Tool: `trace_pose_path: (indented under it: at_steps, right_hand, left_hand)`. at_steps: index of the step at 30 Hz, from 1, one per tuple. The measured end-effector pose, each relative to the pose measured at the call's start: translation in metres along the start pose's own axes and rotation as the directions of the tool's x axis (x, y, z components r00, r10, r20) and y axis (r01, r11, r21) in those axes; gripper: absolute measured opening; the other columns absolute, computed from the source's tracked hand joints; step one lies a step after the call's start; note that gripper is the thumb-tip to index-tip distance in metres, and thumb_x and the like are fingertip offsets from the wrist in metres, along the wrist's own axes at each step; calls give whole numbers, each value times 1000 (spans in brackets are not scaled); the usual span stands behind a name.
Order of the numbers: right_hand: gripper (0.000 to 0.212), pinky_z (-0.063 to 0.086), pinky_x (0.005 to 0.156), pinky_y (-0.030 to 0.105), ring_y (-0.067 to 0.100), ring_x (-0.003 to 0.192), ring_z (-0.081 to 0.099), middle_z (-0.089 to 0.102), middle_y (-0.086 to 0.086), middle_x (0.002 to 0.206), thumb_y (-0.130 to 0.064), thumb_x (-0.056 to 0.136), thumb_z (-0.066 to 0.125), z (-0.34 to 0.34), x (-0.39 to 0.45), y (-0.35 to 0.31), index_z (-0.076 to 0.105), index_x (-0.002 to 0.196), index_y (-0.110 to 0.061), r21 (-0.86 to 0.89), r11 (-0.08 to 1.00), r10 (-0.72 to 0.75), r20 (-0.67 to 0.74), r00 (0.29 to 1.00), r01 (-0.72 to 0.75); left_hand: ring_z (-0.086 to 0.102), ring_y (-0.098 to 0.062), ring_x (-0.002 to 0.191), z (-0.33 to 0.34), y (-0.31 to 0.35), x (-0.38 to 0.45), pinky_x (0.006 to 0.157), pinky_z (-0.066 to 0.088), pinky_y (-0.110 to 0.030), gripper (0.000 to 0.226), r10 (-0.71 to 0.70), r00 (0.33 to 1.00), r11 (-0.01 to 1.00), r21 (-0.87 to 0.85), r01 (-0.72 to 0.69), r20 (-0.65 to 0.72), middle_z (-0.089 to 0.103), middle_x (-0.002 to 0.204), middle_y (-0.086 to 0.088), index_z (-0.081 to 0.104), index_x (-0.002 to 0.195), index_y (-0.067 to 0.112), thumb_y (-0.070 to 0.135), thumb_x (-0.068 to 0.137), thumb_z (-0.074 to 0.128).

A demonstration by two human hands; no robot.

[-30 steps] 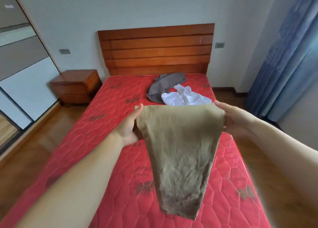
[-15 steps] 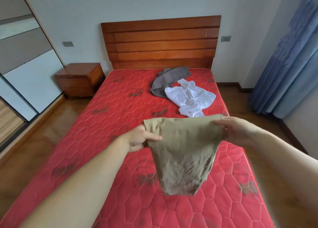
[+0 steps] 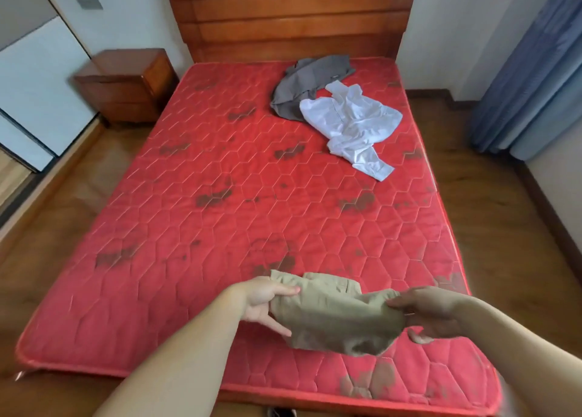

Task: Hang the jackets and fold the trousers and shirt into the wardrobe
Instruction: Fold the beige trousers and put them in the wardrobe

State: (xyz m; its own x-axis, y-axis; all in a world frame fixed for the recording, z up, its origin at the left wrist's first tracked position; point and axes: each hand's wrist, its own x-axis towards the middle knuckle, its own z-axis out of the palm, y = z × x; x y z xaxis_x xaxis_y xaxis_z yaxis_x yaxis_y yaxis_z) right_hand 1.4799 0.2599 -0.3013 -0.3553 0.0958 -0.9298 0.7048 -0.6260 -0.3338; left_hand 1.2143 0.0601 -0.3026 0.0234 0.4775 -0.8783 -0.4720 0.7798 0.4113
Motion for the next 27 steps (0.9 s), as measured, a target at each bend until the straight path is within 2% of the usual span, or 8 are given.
trace_pose_path:
  at_steps: [3,6,10,13,15,19,22,27]
  right_hand:
    - [15,55,48,32,20,63,57,54,11,81,-9,87,68,11,26,0,63,100,-5,133,991,12,-177,984,11]
    - [14,59,58,44,25,70,59,55,15,85,-9,83,70,20,31,-50,62,93,-3,157,962,-145,-392,908,222]
    - [9,58,46,37,22,74,62,59,10,89,-11,81,71,23,-34,-174,63,85,-11,90,779,-485,-542,687,621]
    - [9,60,60,42,26,85,66,63,12,103,-18,83,71,29,-112,-249,65,87,-14,43,550,-681,-556,477,834]
    - [8,60,63,44,25,87,64,62,10,99,-19,82,72,35,-154,-275,65,80,-18,13,427,-735,-577,356,904]
    - [14,57,57,33,15,76,59,58,2,81,-19,85,66,41,-179,-282,65,72,-21,-106,347,-794,-562,232,932]
    - [7,57,57,31,18,72,59,58,6,80,-16,84,63,34,-143,-262,68,80,-14,-152,441,-785,-543,298,884]
    - [13,52,50,28,16,57,51,53,5,61,-7,86,61,20,-22,-169,64,74,-11,-28,736,-582,-535,612,676]
  left_hand:
    - [62,-26,104,17,-1,25,82,57,-55,31,45,978,996,-60,-58,-202,57,121,-5,62,112,16,27,86,74]
    - [53,-23,101,34,45,32,78,57,-46,31,151,912,979,-68,-191,-380,52,118,-3,59,110,17,40,90,66]
    - [63,-27,99,46,169,-17,68,58,-42,36,432,752,859,-28,-512,-498,62,114,-7,61,103,20,53,90,59]
    - [63,-26,96,56,250,-88,62,60,-42,25,642,564,670,22,-742,-519,60,100,-1,54,82,27,51,86,63]
    - [61,-24,96,61,278,-126,61,61,-41,22,737,473,564,53,-824,-483,57,102,2,54,83,30,49,86,64]
    - [64,-23,97,60,290,-144,64,62,-42,21,794,427,506,81,-859,-433,59,106,0,58,90,26,46,89,63]
    - [66,-25,95,51,264,-107,69,62,-45,29,744,500,584,70,-808,-443,62,110,-5,61,104,20,45,90,62]
    - [71,-27,88,24,163,0,80,59,-45,30,514,717,820,24,-573,-471,74,101,-9,68,102,16,43,88,67]
